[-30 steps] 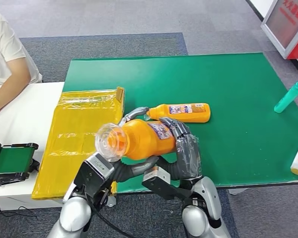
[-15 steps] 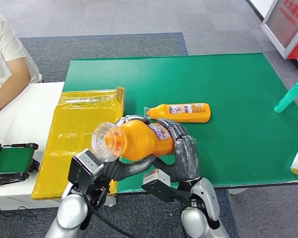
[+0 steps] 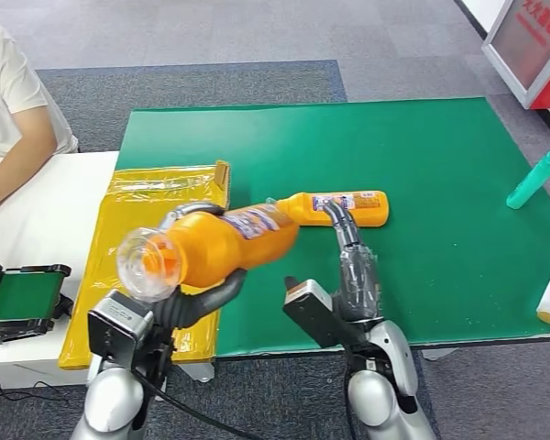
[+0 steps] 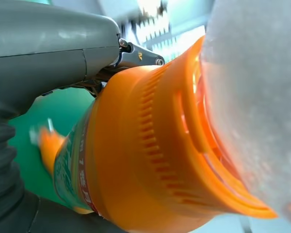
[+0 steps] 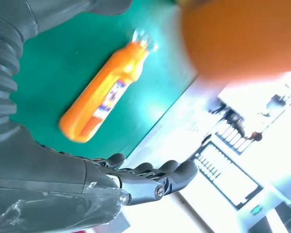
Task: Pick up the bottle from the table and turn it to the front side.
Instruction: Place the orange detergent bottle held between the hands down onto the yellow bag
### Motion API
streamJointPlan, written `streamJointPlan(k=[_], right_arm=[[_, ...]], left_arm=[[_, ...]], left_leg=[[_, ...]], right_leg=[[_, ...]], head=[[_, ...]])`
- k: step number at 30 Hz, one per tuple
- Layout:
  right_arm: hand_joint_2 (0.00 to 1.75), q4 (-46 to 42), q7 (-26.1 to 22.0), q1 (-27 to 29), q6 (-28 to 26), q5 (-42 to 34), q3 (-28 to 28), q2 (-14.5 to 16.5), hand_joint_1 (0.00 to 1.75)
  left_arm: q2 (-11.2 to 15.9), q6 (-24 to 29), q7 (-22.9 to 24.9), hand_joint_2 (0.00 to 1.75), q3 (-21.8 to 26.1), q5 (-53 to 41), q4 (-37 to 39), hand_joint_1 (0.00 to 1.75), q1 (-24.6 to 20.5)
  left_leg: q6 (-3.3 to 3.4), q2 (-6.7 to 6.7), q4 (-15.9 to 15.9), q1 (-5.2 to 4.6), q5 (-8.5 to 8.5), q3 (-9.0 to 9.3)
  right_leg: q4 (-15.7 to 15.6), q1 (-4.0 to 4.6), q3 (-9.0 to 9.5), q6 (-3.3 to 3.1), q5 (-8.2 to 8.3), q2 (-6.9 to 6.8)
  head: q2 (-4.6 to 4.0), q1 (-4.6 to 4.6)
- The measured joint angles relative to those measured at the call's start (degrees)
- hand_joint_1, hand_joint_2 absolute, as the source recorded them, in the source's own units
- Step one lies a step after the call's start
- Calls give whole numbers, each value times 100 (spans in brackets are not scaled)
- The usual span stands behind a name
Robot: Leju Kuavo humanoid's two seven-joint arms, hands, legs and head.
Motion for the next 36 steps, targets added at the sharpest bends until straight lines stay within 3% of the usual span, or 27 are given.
streamJointPlan(k=[11, 17, 25, 36], right_arm=[[175, -625, -92, 204, 148, -39, -659, 5, 0], [175, -928, -256, 256, 197, -132, -749, 9, 0], [175, -1419, -355, 239, 635, -270, -766, 44, 0], [175, -1792, -419, 211, 934, -386, -766, 69, 0]], left_arm=[[-49, 244, 95, 175, 971, -1815, -430, 175, 73], [-38, 344, 208, 175, 1358, -3537, -466, 175, -9], [24, -837, 1154, 175, 1933, -5575, -9, 175, -450], [278, -1373, 1466, 175, 2500, -6040, 1285, 175, -1114]], left_leg=[[0, 0, 0, 0, 0, 1], [0, 0, 0, 0, 1, 1], [0, 0, 0, 0, 4, 1], [0, 0, 1, -1, 10, -1]], right_leg=[[0, 0, 1, 0, 1, 0], [0, 0, 0, 0, 0, 0], [0, -1, 0, 2, 3, 0], [0, -1, -1, 5, 6, 1]], head=[[0, 0], [0, 1], [0, 1], [0, 0]])
